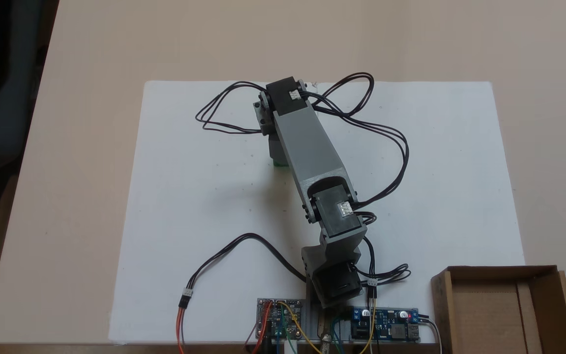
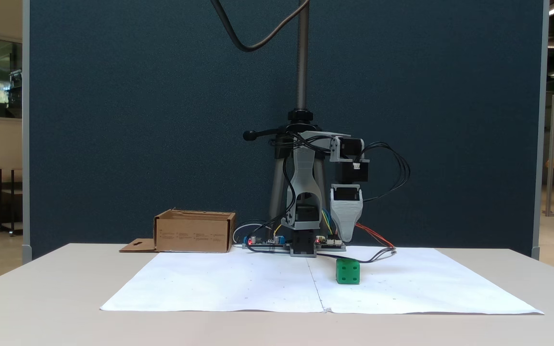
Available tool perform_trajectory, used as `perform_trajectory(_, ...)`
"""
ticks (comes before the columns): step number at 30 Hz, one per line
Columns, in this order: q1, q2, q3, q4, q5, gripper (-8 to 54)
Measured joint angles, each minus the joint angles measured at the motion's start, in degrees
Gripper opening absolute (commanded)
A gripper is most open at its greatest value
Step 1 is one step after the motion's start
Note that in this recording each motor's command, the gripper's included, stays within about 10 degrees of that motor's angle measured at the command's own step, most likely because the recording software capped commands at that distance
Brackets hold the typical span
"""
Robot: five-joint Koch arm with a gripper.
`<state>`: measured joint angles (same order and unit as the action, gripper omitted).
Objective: Grasp a green dice and put it in the bin.
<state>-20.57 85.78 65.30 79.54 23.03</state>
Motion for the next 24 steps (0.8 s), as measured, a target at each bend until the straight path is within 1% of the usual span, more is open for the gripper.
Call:
perform_trajectory(4, -0.09, -0.09, 0.00, -0.88, 0.00, 42.4)
perform_trajectory(16, -0.09, -0.26, 10.72, -9.93, 0.00, 42.4)
perform_trajectory(24, -0.09, -1.49, 12.13, -14.41, 0.00, 42.3)
